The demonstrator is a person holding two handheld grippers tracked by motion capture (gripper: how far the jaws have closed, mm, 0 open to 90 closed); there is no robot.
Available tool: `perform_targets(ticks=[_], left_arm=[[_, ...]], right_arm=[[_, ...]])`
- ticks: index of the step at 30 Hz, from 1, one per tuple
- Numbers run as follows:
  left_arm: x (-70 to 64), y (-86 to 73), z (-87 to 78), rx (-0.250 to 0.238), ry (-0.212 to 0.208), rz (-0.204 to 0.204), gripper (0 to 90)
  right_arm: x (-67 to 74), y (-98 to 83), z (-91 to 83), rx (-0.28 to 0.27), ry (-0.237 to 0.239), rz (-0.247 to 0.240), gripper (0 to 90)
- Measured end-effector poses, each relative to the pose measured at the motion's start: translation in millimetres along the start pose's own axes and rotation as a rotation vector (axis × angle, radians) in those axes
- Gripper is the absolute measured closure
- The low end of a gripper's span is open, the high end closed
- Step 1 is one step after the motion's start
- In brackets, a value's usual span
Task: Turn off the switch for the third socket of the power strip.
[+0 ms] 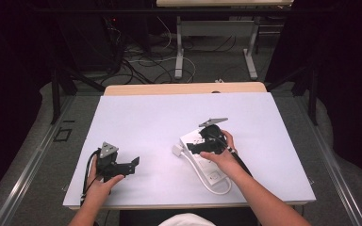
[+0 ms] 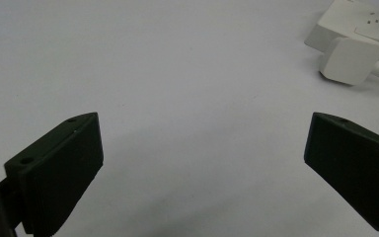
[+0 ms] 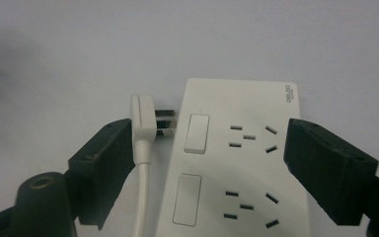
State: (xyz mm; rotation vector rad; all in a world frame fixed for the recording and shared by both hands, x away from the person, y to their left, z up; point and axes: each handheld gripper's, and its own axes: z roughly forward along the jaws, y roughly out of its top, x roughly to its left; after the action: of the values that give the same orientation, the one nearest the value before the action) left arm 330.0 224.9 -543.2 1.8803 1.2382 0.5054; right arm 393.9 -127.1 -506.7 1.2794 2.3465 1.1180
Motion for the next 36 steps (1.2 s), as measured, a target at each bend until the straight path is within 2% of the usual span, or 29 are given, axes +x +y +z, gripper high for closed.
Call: perform_targets(ticks=[6,19,24,31,36], left_arm=[[-0.4,-0.1,0.5,0.000,0.001,0.001,1.5],[0.1,-0.3,0.7,-0.003,0.001,-0.006,1.5],[-0.1,-0.5,0.8,-0.003,0.002,-0.009,1.5],[0.0,-0.4,0.6,-0.003,0.003,-0.007,1.6],[-0.1,-0.5,0.5,-0.004,0.004,-0.007,1.5]], right_arm=[[-8.4,-4.1,-10.1,-0.003,-0.017,-0.008,15.1],[-32.4,-13.5,-31.8,-0.029,-0.055,0.035,14.3],[-41.3,-17.5,-39.0,-0.039,-0.059,0.056,8.6],[-50.8,-21.6,-50.2,-0.063,-0.084,0.035,3.3],[-56.7,-25.4,-57.9,-0.066,-0.090,0.060,0.0]])
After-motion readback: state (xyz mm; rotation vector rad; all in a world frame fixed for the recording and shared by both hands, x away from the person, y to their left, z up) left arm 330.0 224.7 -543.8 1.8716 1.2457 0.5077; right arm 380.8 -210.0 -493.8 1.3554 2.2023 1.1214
